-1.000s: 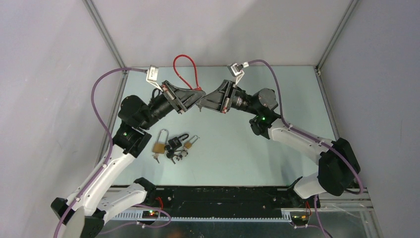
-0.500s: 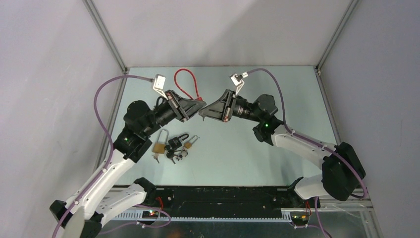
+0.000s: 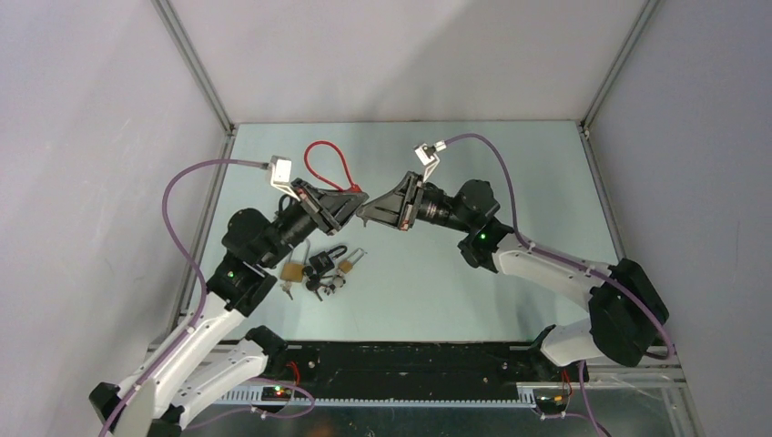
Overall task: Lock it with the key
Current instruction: Lock the lock.
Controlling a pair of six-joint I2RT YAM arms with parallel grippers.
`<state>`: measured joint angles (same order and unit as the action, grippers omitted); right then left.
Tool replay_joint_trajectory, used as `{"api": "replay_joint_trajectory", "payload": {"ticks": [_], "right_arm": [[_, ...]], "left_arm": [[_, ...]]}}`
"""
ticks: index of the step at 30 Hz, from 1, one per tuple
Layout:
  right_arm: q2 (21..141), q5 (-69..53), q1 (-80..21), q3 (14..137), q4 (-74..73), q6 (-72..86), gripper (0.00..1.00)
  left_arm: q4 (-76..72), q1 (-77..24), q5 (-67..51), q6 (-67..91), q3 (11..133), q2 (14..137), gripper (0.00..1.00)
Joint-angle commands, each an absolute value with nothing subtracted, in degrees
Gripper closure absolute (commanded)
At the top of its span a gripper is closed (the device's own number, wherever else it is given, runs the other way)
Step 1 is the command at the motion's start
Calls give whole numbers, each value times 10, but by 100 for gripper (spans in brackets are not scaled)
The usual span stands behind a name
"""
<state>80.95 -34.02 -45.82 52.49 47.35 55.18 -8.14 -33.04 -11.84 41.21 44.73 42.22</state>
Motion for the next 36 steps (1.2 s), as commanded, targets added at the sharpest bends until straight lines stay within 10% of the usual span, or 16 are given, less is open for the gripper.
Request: {"api": "replay_joint_trajectory", "payload": {"ticks": [1, 16, 28, 36], "right_arm": [[772, -343, -465, 537, 269, 384, 100], [790, -576, -430, 538, 201, 316, 100], [816, -542, -413, 523, 196, 261, 100], [854, -636, -392, 509, 393, 452, 100]], "left_arm": [[-192, -309, -13, 380, 492, 407, 100], [-119, -283, -140, 339, 578, 435, 100], [-102, -253, -257, 370, 622, 452, 100], [-122, -249, -150, 344, 583, 422, 100]]}}
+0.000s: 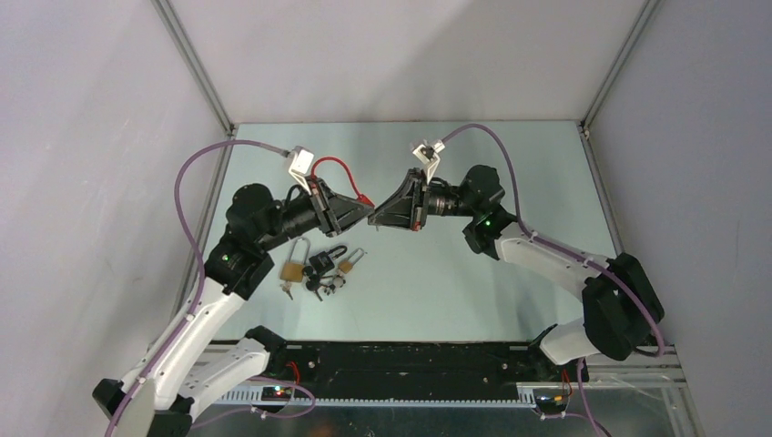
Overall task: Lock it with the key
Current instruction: Lock the lock.
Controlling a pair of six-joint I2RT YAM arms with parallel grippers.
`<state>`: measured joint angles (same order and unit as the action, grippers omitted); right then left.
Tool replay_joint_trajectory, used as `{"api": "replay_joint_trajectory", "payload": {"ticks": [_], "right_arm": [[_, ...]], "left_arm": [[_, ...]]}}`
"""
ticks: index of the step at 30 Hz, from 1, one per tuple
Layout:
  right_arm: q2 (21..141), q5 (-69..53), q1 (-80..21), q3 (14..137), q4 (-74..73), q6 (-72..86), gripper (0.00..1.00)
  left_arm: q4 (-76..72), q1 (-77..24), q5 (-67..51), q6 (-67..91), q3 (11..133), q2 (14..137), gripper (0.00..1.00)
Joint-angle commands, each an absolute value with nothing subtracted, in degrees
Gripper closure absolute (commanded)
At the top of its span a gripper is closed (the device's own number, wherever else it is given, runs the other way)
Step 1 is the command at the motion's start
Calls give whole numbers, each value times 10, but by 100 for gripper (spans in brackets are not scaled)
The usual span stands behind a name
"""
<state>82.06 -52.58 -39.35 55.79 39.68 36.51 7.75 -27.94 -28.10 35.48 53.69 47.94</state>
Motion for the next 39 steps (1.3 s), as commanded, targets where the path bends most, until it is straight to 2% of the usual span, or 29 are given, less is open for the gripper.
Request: {"api": "replay_joint_trajectory", "payload": {"ticks": [1, 5, 8, 12, 14, 26, 33, 35, 39], "right_arm": [[859, -632, -395, 504, 407, 479, 100], [870, -616, -409, 491, 443, 486, 100], [869, -601, -423, 490, 388, 428, 100], [840, -473, -446, 499, 261, 329, 100], [836, -448, -451, 499, 266, 349, 100], [863, -508, -480, 500, 500, 587, 100], [939, -554, -433, 492, 779, 791, 100], [963, -578, -420, 481, 800, 783, 100], [977, -592, -407, 445, 713, 661, 100]], "left_arm": [[-143, -249, -120, 348, 567, 416, 100], [-190, -248, -70, 361, 531, 400, 100], [-215, -249, -42, 369, 512, 387, 100], [-266, -249, -10, 388, 480, 371, 100], [-297, -249, 6, 397, 458, 361, 100], [-341, -257, -53, 294, 425, 416, 100], [-318, -254, -30, 287, 427, 415, 100], [-294, -245, -33, 299, 447, 419, 100], [-258, -209, -58, 327, 493, 432, 100]]}}
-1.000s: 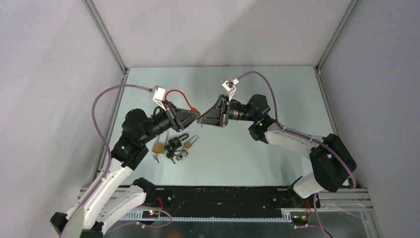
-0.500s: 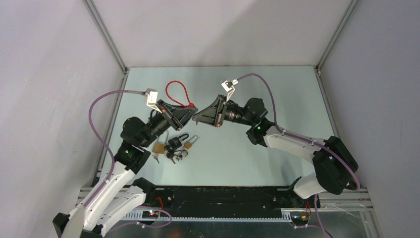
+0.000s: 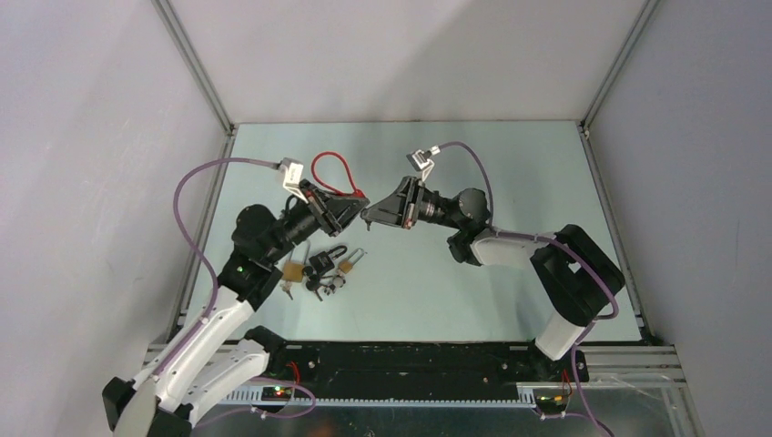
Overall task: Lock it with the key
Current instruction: Lock the lock.
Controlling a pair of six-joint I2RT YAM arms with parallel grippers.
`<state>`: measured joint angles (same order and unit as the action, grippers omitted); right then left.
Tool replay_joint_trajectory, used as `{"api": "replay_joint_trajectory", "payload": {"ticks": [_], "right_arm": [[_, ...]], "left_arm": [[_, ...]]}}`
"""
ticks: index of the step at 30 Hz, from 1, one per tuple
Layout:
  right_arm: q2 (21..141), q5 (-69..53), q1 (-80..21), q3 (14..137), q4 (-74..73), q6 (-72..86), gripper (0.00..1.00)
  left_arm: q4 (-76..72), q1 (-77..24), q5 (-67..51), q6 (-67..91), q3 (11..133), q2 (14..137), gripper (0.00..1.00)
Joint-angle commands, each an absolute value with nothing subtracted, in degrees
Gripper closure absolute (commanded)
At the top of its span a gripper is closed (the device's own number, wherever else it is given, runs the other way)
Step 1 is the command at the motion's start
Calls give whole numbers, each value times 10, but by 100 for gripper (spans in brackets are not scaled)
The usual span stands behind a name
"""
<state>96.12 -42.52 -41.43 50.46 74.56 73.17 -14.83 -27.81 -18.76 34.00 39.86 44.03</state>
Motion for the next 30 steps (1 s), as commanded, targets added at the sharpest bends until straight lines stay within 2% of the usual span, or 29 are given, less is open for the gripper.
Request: {"api": "replay_joint_trajectory", "payload": {"ticks": [1, 5, 10, 22, 25, 30], "right_arm": [[974, -590, -405, 441, 659, 605, 100], [954, -537, -406, 433, 447, 410, 100], [918, -514, -395, 433, 328, 301, 100], [816, -475, -389, 468, 327, 388, 100], [792, -450, -385, 482, 292, 380, 100], [766, -319, -365, 513, 127, 321, 100]], "left_arm": [[-252, -199, -62, 329, 500, 434, 100], [-214, -150, -97, 345, 542, 449, 100], [-200, -91, -161, 393, 565, 467, 100], [-204, -85, -269, 396, 537, 459, 100], [-204, -85, -274, 399, 530, 458, 100], [-204, -87, -292, 417, 520, 475, 100]]}}
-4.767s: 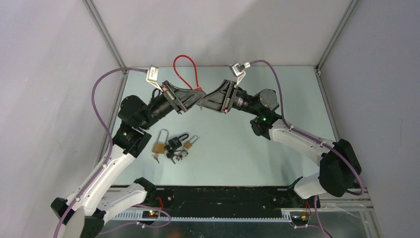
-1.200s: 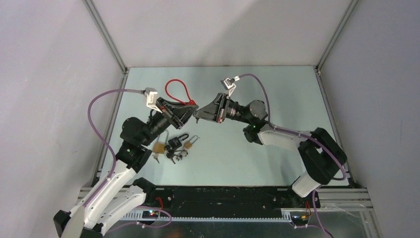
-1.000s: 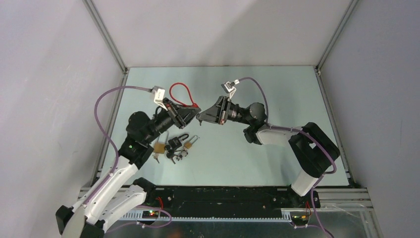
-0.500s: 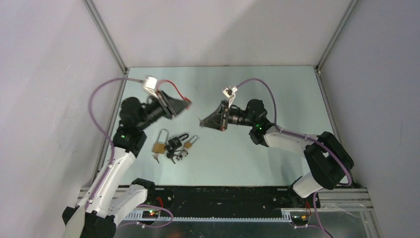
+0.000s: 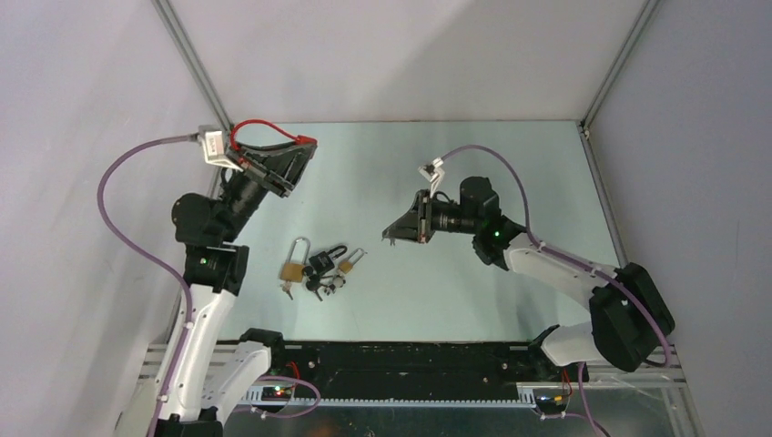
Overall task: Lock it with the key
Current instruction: Lock the lock, then place the lock at the center of the board.
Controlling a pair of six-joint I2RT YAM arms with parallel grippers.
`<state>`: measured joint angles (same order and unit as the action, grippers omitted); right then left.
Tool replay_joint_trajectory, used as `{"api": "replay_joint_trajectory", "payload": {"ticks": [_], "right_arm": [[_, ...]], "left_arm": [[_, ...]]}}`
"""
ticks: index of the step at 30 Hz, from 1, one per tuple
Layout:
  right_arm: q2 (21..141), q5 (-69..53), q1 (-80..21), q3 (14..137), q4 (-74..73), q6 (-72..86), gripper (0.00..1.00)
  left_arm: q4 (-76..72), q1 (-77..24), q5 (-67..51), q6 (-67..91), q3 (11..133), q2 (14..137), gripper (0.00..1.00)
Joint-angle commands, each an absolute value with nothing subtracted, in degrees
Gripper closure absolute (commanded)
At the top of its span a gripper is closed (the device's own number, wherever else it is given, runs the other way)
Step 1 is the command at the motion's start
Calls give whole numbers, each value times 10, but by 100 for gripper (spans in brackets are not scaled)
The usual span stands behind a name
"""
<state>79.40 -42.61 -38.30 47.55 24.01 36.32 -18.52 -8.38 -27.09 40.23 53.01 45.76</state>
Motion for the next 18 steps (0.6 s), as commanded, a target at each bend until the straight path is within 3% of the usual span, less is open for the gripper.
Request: {"api": "replay_joint_trajectory", "payload": {"ticks": [1, 7, 12, 18], "right_arm": [[760, -305, -360, 514, 99, 318, 100], [736, -192, -307, 515, 8, 296, 100], [729, -130, -248, 508, -55, 293, 100], [752, -104, -182, 491, -23, 313, 100]], "left_arm": [[-203, -90, -298, 425, 515, 479, 100], [-192, -155, -283, 415, 492, 551, 98], [-185, -223, -237, 408, 504, 683, 97], [-182, -310, -243, 392, 600, 889, 95]]}}
